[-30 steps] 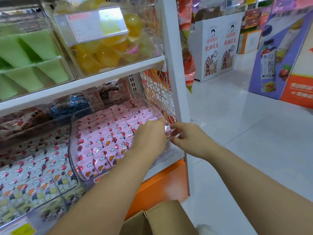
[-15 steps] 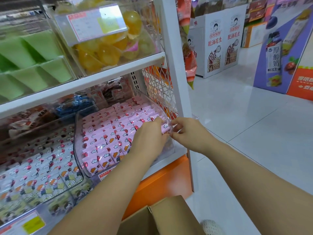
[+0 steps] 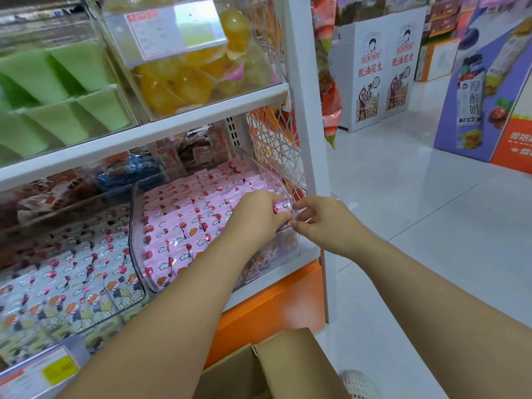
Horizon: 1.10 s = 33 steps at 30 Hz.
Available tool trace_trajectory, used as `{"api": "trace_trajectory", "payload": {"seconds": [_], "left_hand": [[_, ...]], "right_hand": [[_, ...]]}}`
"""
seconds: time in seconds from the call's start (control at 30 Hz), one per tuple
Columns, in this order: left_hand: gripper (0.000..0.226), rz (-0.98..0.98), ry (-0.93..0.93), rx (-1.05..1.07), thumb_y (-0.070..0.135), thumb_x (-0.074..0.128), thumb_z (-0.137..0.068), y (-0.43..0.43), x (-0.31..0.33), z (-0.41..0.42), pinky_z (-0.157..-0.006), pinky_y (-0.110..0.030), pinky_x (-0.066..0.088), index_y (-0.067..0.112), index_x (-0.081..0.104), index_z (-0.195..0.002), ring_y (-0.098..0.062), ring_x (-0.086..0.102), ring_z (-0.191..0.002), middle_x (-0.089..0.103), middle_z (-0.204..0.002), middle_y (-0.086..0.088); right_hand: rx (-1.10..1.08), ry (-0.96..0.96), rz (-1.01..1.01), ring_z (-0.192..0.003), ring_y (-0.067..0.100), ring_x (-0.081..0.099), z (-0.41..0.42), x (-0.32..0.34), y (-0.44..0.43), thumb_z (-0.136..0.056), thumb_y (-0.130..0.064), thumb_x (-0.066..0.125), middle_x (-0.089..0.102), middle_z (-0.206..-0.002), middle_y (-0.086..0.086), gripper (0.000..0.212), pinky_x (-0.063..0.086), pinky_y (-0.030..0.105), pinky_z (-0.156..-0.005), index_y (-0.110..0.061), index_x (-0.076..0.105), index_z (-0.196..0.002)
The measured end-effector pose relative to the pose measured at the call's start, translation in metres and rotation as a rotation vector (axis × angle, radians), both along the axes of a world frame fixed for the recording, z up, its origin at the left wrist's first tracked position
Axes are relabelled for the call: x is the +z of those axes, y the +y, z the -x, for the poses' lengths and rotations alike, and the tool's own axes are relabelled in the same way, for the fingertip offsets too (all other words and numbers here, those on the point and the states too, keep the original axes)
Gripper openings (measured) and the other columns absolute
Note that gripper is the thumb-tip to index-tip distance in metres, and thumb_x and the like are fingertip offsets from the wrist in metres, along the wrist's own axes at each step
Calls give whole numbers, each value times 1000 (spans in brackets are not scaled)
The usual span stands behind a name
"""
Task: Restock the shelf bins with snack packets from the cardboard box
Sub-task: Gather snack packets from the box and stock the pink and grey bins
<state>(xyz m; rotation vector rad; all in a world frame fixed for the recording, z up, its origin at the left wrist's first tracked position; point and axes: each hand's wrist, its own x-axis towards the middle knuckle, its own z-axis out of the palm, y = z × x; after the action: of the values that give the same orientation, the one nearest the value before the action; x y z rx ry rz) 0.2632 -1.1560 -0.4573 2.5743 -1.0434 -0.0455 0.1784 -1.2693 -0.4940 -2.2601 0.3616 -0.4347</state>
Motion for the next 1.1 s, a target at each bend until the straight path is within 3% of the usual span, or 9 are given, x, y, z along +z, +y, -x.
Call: {"api": "trace_trajectory", "payload": {"seconds": [0.17,0.33,0.43,0.53,0.63,0.77,0.87,1.0,1.1], "left_hand": [[41,-37,-83,-38,31,62,-91,12,10,5,-85,-30,44,13,61,-127,-26,58,-107,62,-119,-12],[44,-183,-193,-92,34,61,-92,-2,37,7,-89,-30,43,18,56,-132,-25,54,-119,60,-129,-10],[37,-269,-172,-61,31,63,-90,-10,27,8,-76,-31,44,9,63,-119,-29,59,-107,64,-111,-13],[28,-235,-129,-17,32,63,-89,-5,9,8,-66,-30,39,5,60,-96,-29,58,-93,53,-86,-8],[31,-115,-76,17,31,64,-89,2,0,7,-71,-28,41,6,62,-107,-26,58,-95,61,-102,-9],[44,59,70,83,31,63,-91,10,-10,9,-77,-22,38,12,55,-129,-20,58,-101,59,-124,-7],[41,171,114,132,31,60,-92,9,-20,12,-75,-26,40,15,54,-129,-21,56,-89,56,-124,-10],[40,213,81,183,31,57,-94,5,-28,14,-78,-27,37,16,52,-130,-23,54,-106,50,-127,-8],[42,200,102,171,32,58,-93,1,-27,13,-81,-29,39,16,50,-131,-23,53,-102,48,-128,-9]], "right_hand": [[-9,6,-7,-85,15,60,-1,0,-3,-89,-22,60,69,-97,3,34,43,14,-64,-16,58,-122],[-19,-12,-3,-75,10,57,-1,-1,-2,-88,-21,60,65,-93,1,32,43,18,-62,-15,61,-120],[-19,-12,-1,-75,9,56,-1,-1,-2,-88,-21,62,65,-94,0,33,40,11,-60,-14,61,-119],[0,10,-11,-78,9,55,-1,0,-2,-88,-20,62,65,-99,0,38,38,9,-61,-16,58,-125],[12,27,-34,-76,6,56,0,-1,-4,-88,-19,62,66,-104,1,41,38,7,-60,-16,55,-128],[0,20,-39,-70,8,58,-3,0,-3,-87,-18,63,69,-93,4,37,45,15,-58,-14,57,-124],[-11,10,-34,-66,10,58,-4,0,-2,-87,-19,63,71,-89,8,35,47,20,-60,-12,58,-121],[-24,11,-29,-68,7,57,-4,0,-3,-86,-25,65,70,-93,4,37,47,20,-61,-13,58,-120],[-56,30,-15,-78,13,59,-3,3,-4,-84,-29,69,69,-93,2,35,48,26,-70,-15,60,-115]]}}
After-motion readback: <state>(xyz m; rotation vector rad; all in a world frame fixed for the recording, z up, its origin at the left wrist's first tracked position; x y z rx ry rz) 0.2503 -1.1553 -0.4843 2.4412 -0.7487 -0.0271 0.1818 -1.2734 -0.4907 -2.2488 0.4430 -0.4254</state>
